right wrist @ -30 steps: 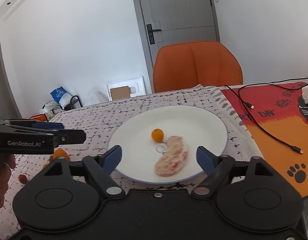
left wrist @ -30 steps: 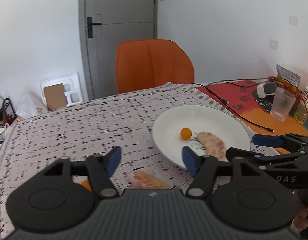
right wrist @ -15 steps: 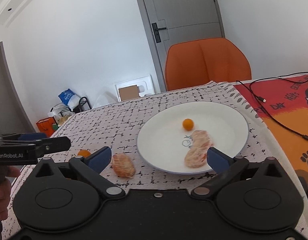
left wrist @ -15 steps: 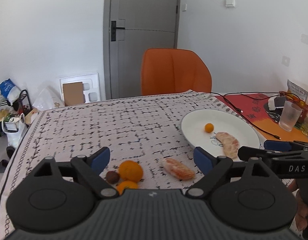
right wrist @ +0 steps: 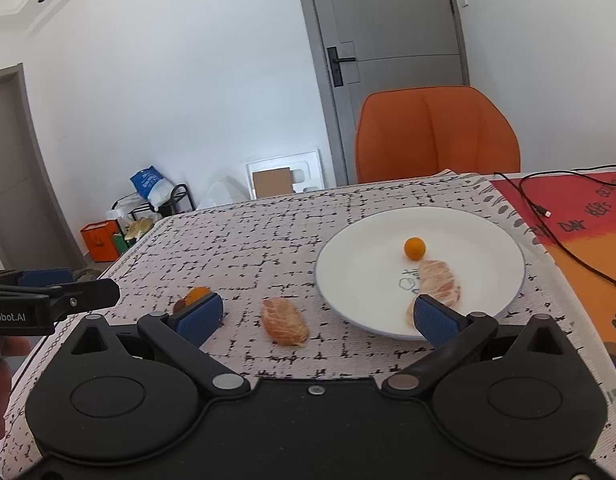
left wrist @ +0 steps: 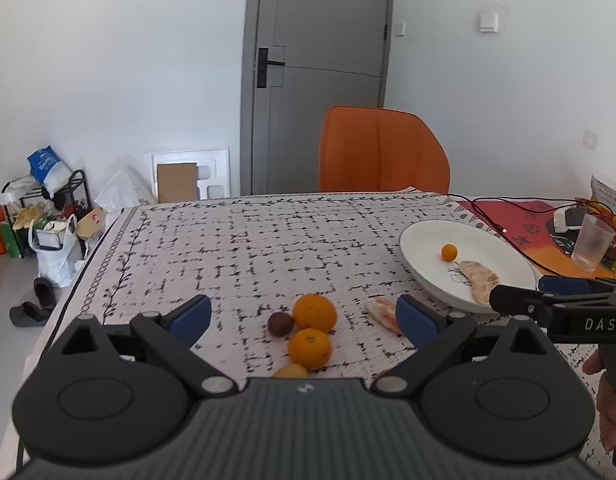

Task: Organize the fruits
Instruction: 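Move both tools back to the fruit cluster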

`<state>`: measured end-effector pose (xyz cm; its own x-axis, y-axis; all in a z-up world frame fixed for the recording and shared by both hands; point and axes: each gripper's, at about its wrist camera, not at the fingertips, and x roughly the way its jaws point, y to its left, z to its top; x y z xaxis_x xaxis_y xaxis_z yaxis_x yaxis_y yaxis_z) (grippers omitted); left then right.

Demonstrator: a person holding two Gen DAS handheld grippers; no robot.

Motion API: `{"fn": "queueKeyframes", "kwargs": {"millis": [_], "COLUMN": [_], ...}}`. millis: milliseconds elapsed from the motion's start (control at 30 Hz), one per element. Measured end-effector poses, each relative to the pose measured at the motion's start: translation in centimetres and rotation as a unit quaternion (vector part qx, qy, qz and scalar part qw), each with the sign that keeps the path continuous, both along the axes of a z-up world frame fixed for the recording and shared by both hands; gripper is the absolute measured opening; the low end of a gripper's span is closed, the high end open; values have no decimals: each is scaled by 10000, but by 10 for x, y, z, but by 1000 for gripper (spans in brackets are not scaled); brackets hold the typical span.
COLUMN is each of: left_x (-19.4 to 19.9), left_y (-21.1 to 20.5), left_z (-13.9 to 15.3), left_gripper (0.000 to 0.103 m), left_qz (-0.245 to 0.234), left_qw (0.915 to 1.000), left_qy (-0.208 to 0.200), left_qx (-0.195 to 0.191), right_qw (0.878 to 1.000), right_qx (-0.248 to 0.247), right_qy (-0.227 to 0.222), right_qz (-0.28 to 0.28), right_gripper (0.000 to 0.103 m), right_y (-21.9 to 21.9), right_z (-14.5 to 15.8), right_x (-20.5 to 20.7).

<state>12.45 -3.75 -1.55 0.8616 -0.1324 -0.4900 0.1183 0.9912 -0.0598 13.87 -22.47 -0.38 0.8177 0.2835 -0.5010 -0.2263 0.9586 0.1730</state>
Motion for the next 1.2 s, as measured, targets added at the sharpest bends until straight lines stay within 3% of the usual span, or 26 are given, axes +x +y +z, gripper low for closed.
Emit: {"fn": "queueKeyframes", "kwargs": {"millis": [900, 1067, 1200], "left_x": [-40, -37, -32], "left_y": [52, 58, 62], "left_z": [-31, -38, -45], "left_gripper": [98, 95, 85], "left_qz": [478, 489, 508], "left_qw": [9982, 9978, 9973], "left_qy": [222, 280, 365], "left_qx": [-297, -336, -380], "right_qw": [9962, 9942, 9930], "right_qx": [-140, -268, -296], "right_qy": [232, 300, 428], "right_qz": [822, 996, 1060], "right_gripper": [103, 93, 83], "right_y": [49, 59, 64], "right_z": [-17, -23, -30], "right_x": [-16, -13, -9]}}
